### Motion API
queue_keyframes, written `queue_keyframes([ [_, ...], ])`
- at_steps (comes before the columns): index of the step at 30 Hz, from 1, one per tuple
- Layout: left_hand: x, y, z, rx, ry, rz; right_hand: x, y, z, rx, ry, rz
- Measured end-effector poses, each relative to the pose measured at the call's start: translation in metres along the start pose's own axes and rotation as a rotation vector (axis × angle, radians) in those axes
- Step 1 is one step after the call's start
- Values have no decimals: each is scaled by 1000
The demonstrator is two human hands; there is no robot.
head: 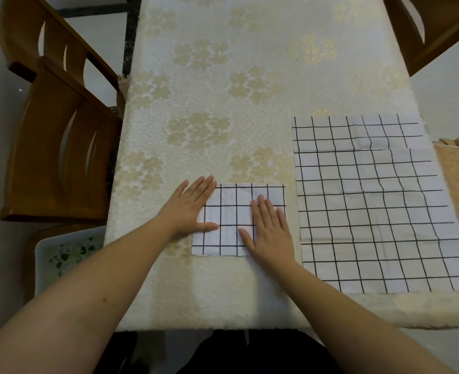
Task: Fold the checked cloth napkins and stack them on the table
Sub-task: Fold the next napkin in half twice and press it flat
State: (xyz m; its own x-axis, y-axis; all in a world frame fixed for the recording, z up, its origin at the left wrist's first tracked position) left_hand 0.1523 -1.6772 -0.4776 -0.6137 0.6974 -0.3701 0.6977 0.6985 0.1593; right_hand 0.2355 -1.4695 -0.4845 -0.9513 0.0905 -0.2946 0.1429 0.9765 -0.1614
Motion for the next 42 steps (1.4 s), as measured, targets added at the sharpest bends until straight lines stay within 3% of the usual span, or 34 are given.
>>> queue_keyframes([
  [6,-2,1,-2,-18,15,-3,-3,30,-9,-15,-5,17],
  [10,-1,0,-5,-80,29,-10,3,34,-28,106,76,82],
  [13,6,-3,-21,-209,177,-89,8,43,-43,164,167,214],
  [17,30,2,-50,-268,348,-161,12,51,-46,154,104,345],
  [25,100,44,-68,-321,151,-177,28,56,-55,270,3,509],
  [32,127,50,-80,-313,-154,-246,30,58,-58,292,-8,503],
  [36,115,46,-85,-531,-116,-168,32,61,-59,312,21,461],
  [42,76,18,-66,-806,43,-368,33,64,-61,347,39,424],
])
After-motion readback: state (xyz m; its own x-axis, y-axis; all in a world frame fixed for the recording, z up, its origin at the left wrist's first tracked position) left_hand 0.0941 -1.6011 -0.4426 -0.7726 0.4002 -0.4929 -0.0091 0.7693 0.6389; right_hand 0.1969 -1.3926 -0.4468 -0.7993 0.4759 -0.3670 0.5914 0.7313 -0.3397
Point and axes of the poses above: each hand's wrist, its own x-axis towards the middle knuckle, its own z-axis out of the palm, y = z × x, the point moved 6 cm from there along x, towards the middle knuckle, and after that the axes turned 13 degrees about z, right-handed, at the moved point
